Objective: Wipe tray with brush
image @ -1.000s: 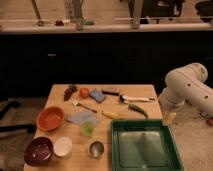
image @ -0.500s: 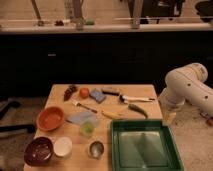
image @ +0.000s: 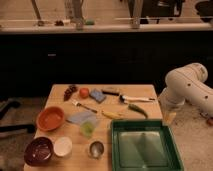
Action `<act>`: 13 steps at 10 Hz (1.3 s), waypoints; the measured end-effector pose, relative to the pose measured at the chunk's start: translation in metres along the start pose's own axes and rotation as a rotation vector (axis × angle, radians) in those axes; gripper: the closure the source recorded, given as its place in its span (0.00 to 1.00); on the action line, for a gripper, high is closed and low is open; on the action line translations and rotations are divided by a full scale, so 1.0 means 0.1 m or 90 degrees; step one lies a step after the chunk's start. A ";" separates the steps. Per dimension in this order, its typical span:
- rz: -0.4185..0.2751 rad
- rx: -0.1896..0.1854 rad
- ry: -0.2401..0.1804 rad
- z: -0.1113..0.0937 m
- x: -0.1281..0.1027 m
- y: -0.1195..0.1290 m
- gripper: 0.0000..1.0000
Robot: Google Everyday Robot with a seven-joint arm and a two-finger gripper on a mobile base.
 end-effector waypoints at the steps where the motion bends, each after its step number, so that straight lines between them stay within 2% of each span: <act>1: 0.000 0.000 0.000 0.00 0.00 0.00 0.20; 11: 0.001 0.001 -0.001 0.00 0.00 0.00 0.20; 12: 0.005 0.005 -0.008 0.00 -0.01 -0.01 0.20; 13: 0.013 0.010 -0.039 0.01 0.00 -0.09 0.20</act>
